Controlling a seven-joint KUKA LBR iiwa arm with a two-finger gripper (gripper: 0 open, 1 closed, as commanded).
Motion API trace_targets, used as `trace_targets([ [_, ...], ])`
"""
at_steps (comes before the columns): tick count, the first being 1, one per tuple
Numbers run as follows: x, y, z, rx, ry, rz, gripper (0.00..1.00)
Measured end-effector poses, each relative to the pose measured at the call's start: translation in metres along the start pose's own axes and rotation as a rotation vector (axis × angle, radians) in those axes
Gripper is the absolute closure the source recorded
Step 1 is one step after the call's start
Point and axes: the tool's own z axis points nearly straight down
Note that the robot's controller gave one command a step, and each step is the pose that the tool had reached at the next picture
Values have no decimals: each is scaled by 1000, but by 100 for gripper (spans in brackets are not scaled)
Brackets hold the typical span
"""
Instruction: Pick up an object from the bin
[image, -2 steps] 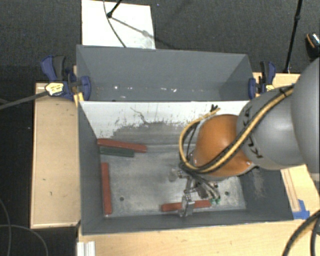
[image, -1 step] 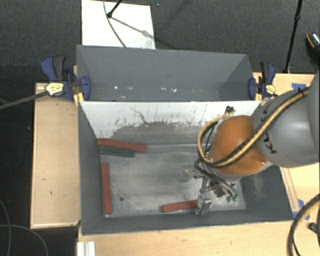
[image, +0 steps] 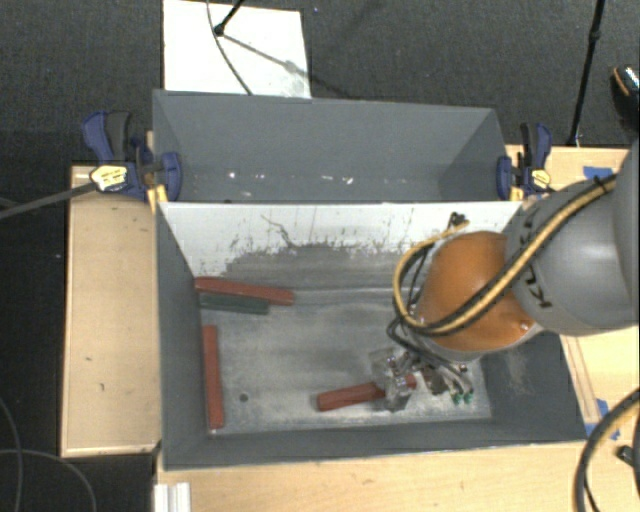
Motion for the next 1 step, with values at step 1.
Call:
trace_targets([
  [1, -3, 6, -143, 2, -9, -35, 100],
])
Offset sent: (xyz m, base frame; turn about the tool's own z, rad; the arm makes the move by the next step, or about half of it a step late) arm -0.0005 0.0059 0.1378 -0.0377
